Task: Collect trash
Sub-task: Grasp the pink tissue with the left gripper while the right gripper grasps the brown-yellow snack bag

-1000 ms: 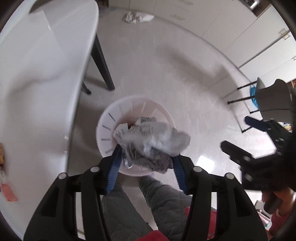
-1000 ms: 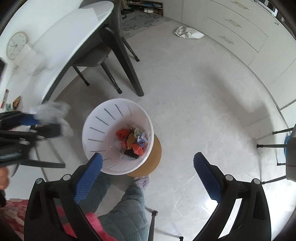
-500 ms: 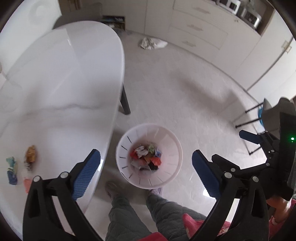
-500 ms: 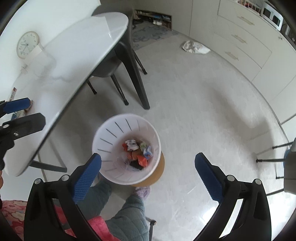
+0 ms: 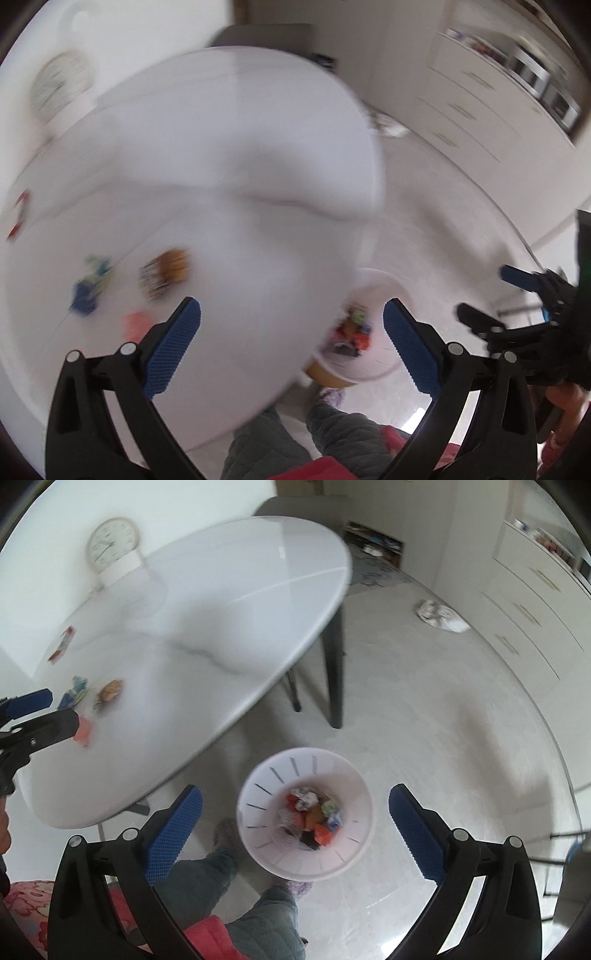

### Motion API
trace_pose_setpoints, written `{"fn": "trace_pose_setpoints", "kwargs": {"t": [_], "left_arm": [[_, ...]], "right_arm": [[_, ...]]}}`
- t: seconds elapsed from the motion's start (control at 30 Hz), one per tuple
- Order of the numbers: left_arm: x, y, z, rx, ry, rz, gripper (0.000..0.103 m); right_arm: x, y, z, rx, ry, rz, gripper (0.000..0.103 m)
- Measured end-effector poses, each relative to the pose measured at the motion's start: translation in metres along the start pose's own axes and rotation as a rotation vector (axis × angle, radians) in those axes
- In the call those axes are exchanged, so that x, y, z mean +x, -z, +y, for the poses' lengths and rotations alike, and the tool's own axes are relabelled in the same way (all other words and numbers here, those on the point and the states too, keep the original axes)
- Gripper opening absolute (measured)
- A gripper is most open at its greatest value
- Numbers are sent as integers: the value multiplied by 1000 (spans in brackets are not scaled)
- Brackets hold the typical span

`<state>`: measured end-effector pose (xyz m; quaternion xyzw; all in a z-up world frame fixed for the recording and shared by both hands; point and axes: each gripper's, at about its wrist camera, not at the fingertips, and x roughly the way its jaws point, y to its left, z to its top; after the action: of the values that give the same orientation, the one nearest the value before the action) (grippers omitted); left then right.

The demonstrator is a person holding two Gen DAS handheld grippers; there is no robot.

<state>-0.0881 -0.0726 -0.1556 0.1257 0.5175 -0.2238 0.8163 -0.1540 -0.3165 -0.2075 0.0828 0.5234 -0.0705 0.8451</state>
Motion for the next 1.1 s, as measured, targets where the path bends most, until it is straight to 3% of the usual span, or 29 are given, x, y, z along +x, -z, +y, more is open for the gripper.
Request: {"fn": "trace_pose_setpoints", "kwargs": {"t": [0.27,0.43,0.6,0.77,0.93,1.0,1.07,1.1], "left_arm": [[18,23,104,-298,-118,37,95],[41,38,146,-393,-143,71,95],[63,41,164,-442,-127,93,95],[91,37,172,-462,-103,122,70],[98,37,174,-444,-104,128,58],[97,35,173,-430,-101,123,50],[97,33,177,-426,-97,123,35],[96,33,180,-428,-85,131,34]], "right_arm": [[19,-32,67,-144,-78,15,100],[29,-50,105,-215,-114,21,100],[35,-59,129,-238,-151,38,100],[38,-63,144,-257,-157,50,100],[41,-67,153,-279,-177,65,100],[45,-69,161,-310,-189,73,100],[51,-73,174,-383,-211,91,100],[57,-76,183,-444,-227,108,100]]}}
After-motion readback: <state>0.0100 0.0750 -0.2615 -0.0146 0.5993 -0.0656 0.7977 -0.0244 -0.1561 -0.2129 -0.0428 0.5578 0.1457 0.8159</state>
